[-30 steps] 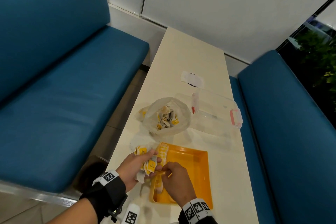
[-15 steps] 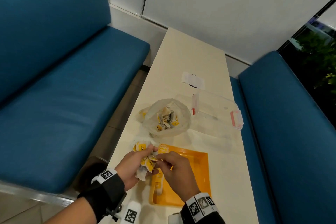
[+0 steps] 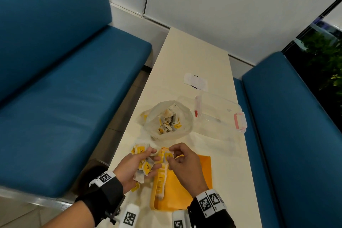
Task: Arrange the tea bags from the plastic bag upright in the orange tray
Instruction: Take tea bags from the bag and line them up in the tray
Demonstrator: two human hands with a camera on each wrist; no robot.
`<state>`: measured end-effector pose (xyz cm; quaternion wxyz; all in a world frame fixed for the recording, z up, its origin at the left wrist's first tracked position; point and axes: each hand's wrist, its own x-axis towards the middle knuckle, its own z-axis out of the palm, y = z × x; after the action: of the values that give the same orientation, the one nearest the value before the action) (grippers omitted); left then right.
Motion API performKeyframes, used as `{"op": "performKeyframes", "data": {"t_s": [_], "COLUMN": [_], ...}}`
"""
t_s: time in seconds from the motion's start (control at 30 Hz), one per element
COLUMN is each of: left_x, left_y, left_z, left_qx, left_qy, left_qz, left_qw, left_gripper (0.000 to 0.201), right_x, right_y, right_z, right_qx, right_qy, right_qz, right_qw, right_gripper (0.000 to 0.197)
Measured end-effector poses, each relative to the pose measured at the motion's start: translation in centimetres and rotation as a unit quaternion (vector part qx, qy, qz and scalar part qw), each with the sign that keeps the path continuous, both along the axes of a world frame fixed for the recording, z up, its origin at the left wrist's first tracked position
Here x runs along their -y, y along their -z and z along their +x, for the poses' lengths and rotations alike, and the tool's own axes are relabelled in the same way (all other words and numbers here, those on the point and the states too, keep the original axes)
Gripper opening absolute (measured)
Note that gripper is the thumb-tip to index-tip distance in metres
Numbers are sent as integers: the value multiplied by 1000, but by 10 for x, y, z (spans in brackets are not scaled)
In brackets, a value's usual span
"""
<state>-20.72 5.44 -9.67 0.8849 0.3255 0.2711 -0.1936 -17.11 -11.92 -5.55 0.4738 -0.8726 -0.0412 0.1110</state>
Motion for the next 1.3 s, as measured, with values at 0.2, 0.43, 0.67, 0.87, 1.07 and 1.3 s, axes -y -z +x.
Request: {"op": "performKeyframes", "data": {"t_s": [0.2, 0.43, 0.67, 0.87, 1.07, 1.3], "left_x": [-7, -11, -7, -1, 5, 16], "left_y": [4, 3, 2, 6, 1, -1], "left_z": [2, 3, 3, 5, 4, 1], "left_qx": [4, 8, 12, 20, 26, 36], "left_qy": [5, 14, 17, 18, 34, 37], "left_qz": [6, 30, 42, 71, 77, 70], "left_qw": [1000, 999, 999, 997, 996, 996], "left_gripper": [41, 36, 37, 35, 34, 32], "right_x": [15, 34, 40, 39, 32, 19], "right_y": [-7, -2, 6, 15, 24, 44], "right_z": [10, 10, 3, -13, -22, -28], "right_qx": [8, -22, -69, -132, -147, -161], "right_qy": [-84, -109, -117, -122, -197, -219], "right_qz": [-127, -160, -176, -177, -203, -242], "right_qw": [988, 981, 975, 968, 948, 931], "right_gripper": [17, 18, 13, 10, 16, 21]}}
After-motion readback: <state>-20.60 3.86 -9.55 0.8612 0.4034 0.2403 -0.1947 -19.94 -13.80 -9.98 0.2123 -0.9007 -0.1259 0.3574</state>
